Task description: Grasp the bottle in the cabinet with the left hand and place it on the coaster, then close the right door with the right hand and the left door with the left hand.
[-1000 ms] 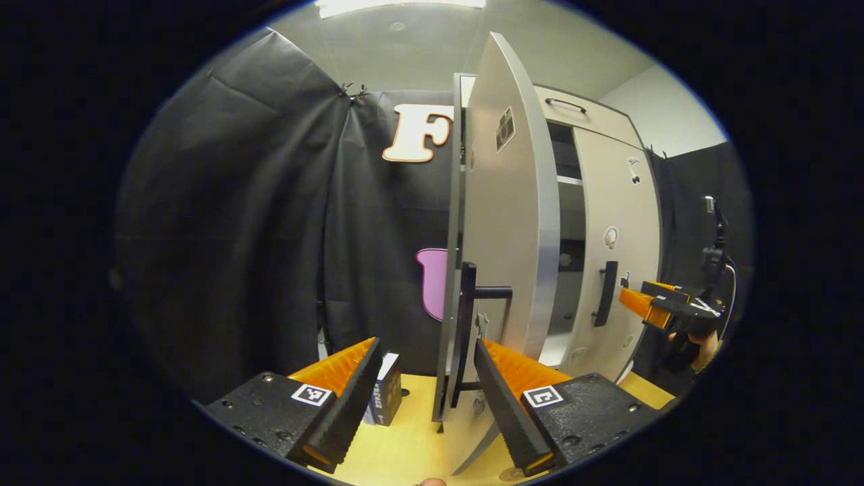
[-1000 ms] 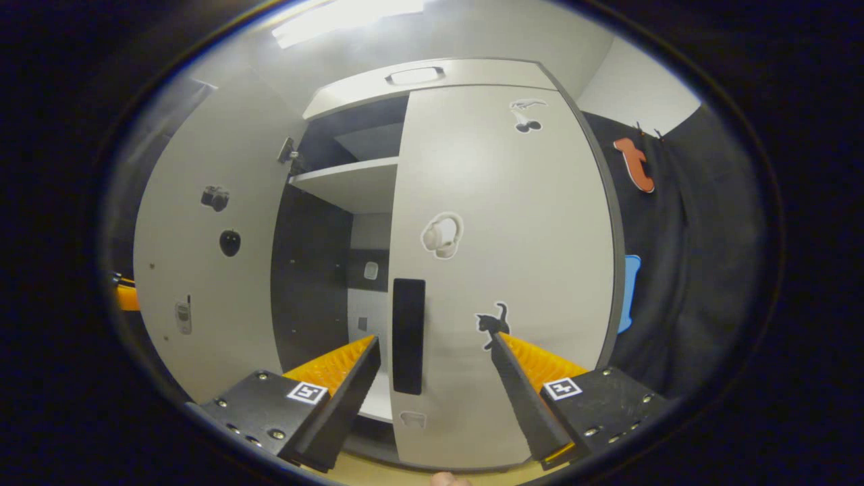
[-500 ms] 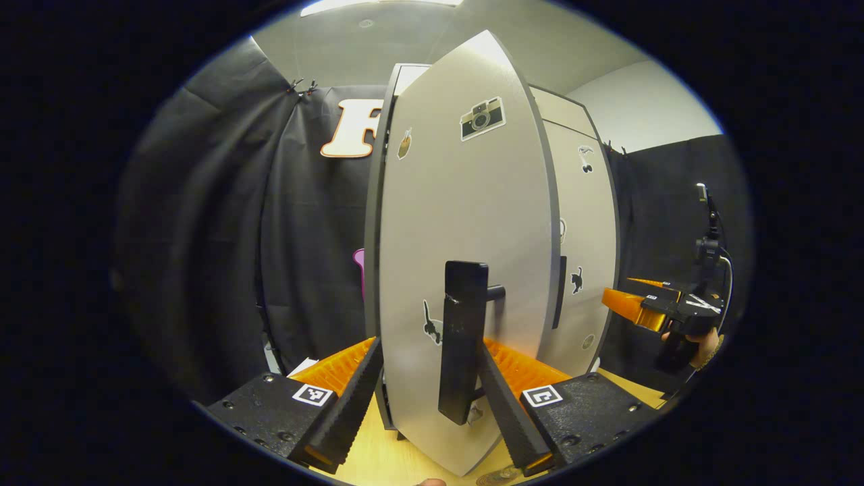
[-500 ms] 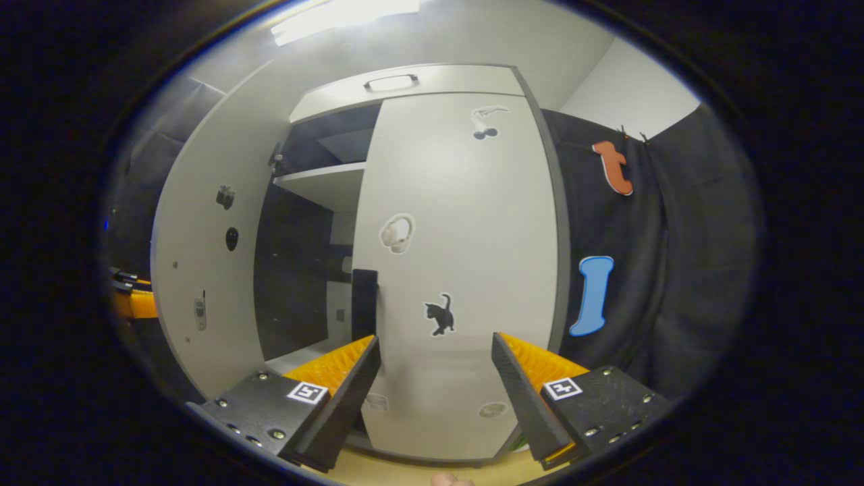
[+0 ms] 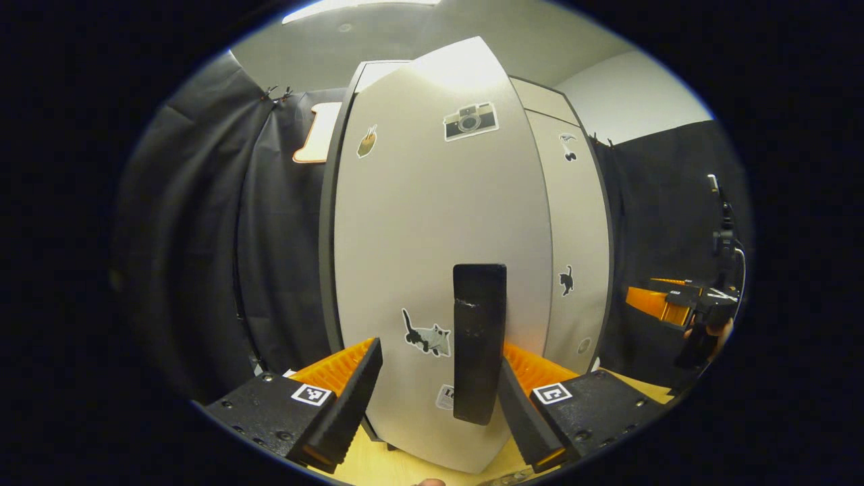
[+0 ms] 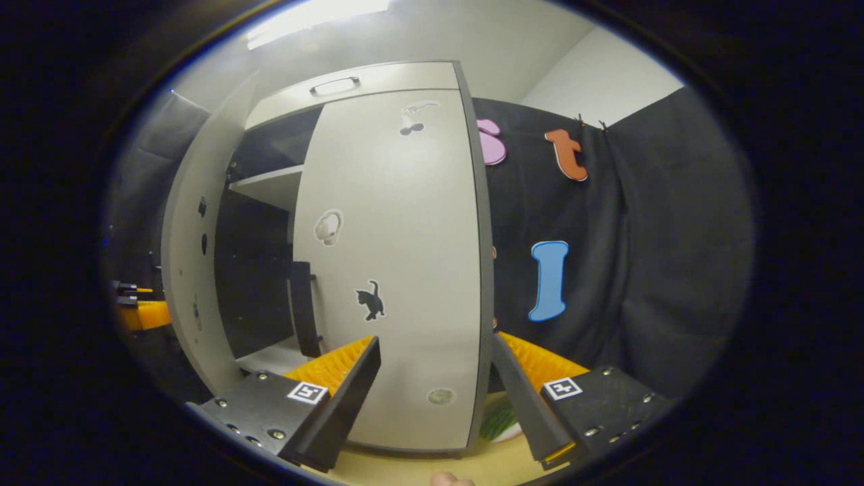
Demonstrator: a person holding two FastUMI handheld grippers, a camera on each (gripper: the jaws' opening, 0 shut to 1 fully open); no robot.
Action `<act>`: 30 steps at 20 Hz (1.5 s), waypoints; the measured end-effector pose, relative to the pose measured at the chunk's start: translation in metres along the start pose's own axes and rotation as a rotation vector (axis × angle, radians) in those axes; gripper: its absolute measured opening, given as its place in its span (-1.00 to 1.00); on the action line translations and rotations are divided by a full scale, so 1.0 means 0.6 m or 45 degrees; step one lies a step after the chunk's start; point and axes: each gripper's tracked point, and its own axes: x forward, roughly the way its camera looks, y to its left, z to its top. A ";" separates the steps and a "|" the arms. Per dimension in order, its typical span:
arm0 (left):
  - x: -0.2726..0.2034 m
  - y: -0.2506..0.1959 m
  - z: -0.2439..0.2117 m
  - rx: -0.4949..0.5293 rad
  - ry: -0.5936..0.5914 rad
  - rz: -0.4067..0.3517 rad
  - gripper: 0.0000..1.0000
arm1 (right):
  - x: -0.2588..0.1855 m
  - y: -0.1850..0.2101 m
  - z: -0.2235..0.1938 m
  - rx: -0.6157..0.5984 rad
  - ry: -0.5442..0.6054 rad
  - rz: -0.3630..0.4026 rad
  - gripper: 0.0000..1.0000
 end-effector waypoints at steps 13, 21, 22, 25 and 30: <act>0.040 -0.066 -0.005 -0.095 -0.035 0.003 0.88 | -0.027 -0.057 -0.032 0.003 0.075 -0.054 1.00; 0.107 -0.085 -0.010 -0.059 -0.037 -0.040 0.89 | -0.060 -0.099 -0.026 0.021 0.069 -0.101 1.00; 0.114 -0.087 -0.011 -0.056 -0.035 -0.045 0.89 | -0.064 -0.103 -0.026 0.023 0.070 -0.104 1.00; 0.137 -0.093 -0.010 -0.046 -0.033 -0.054 0.89 | -0.072 -0.107 -0.022 0.028 0.064 -0.104 0.94; 0.178 -0.101 -0.019 -0.074 -0.023 -0.070 0.89 | -0.083 -0.100 -0.018 0.012 0.056 -0.084 1.00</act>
